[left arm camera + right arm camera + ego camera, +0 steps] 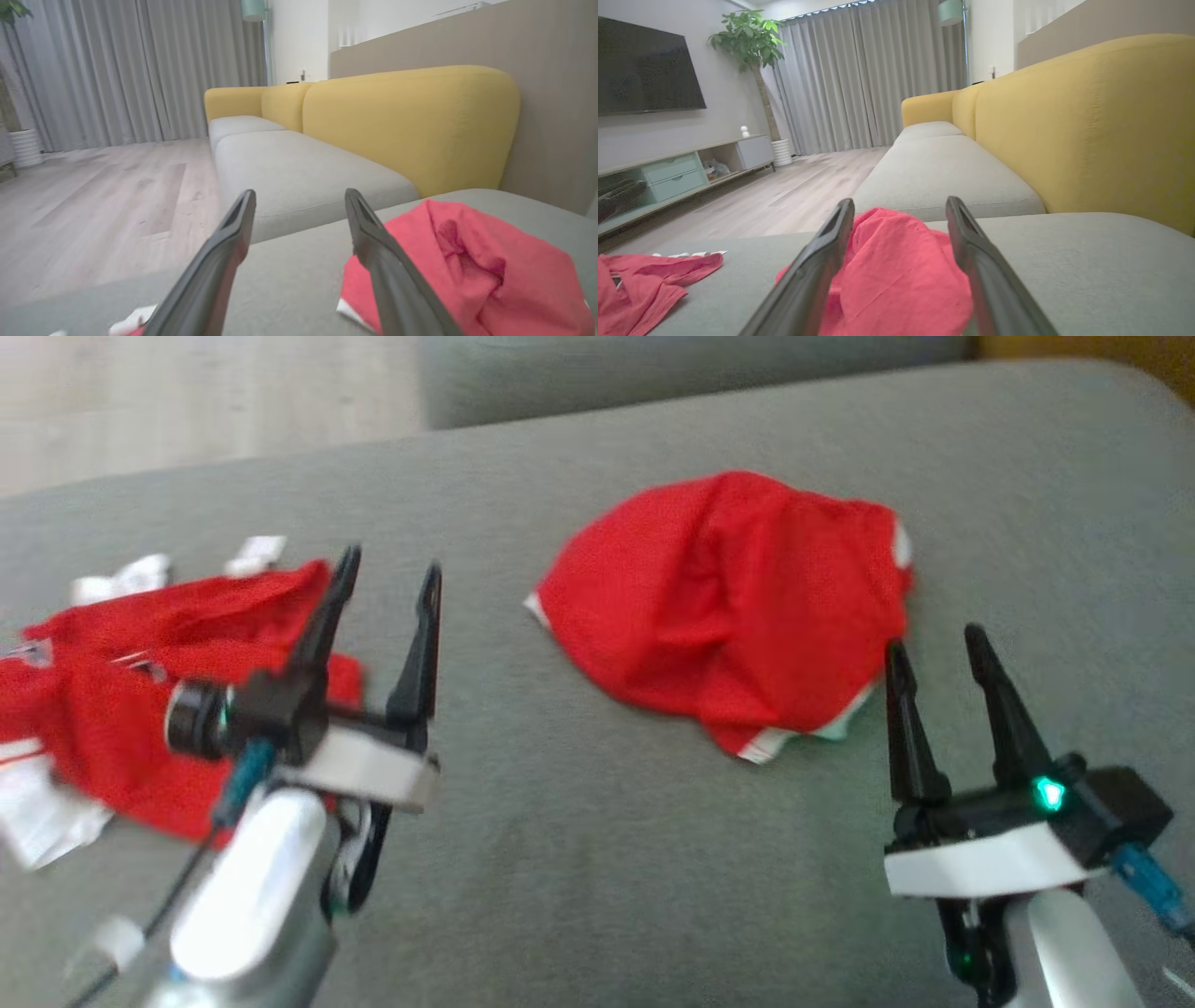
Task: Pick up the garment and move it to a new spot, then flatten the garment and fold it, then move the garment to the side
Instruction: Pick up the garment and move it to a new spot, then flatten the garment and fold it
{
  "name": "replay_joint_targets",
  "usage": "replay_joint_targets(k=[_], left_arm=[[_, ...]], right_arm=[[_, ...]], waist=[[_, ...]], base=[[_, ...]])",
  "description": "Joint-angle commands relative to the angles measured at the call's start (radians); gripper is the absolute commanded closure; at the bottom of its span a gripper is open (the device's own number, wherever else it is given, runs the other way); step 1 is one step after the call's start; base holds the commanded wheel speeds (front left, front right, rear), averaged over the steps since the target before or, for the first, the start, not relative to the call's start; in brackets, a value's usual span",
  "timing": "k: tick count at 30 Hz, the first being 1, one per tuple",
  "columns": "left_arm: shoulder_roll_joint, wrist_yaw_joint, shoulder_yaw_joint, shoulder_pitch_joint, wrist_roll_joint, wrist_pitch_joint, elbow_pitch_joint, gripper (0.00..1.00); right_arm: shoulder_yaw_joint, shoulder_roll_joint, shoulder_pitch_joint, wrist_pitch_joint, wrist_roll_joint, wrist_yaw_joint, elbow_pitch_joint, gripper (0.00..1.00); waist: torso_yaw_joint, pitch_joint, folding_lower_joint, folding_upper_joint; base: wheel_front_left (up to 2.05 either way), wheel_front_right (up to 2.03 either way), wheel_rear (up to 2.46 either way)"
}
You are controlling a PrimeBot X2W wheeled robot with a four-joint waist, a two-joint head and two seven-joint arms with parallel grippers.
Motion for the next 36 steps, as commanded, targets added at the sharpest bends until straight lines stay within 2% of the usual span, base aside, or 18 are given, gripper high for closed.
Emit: replay_joint_targets(k=[1, 6, 12, 22, 27, 36], left_arm=[[0.026, 0.006, 0.035, -0.020, 0.009, -0.010, -0.037, 0.00], [0.028, 0.043, 0.027, 0.125, 0.011, -0.028, -0.093, 0.00], [-0.010, 0.092, 0.058, 0.243, -0.014, -0.039, -0.147, 0.00], [-0.017, 0.097, 0.071, 0.255, 0.020, -0.042, -0.167, 0.00], [-0.026, 0.089, 0.063, 0.239, 0.030, -0.042, -0.161, 0.00], [-0.060, 0.077, 0.043, 0.191, 0.050, -0.042, -0.155, 0.00]], right_arm=[[0.019, -0.005, -0.008, -0.011, -0.007, -0.001, -0.029, 0.00], [0.014, -0.005, 0.037, -0.011, -0.021, -0.001, -0.016, 0.00], [0.011, -0.005, 0.064, -0.011, -0.017, -0.001, -0.008, 0.00], [0.045, -0.005, 0.043, -0.011, -0.035, -0.001, 0.011, 0.00], [0.090, -0.005, -0.017, -0.011, -0.138, -0.001, 0.090, 0.00], [0.085, -0.005, -0.153, 0.065, -0.303, -0.001, 0.355, 0.00]], waist=[[0.068, -0.053, 0.0001, 0.0000], [0.108, -0.089, 0.0001, 0.0000], [0.109, -0.094, 0.0001, 0.0000], [0.104, -0.068, 0.0001, 0.0000], [0.123, -0.033, 0.0001, 0.0000], [0.186, 0.041, 0.0001, 0.0000]], base=[[0.00, 0.00, 0.00], [0.00, 0.00, 0.00], [0.00, 0.00, 0.00], [0.00, 0.00, 0.00], [0.00, 0.00, 0.00], [0.00, 0.00, 0.00]])
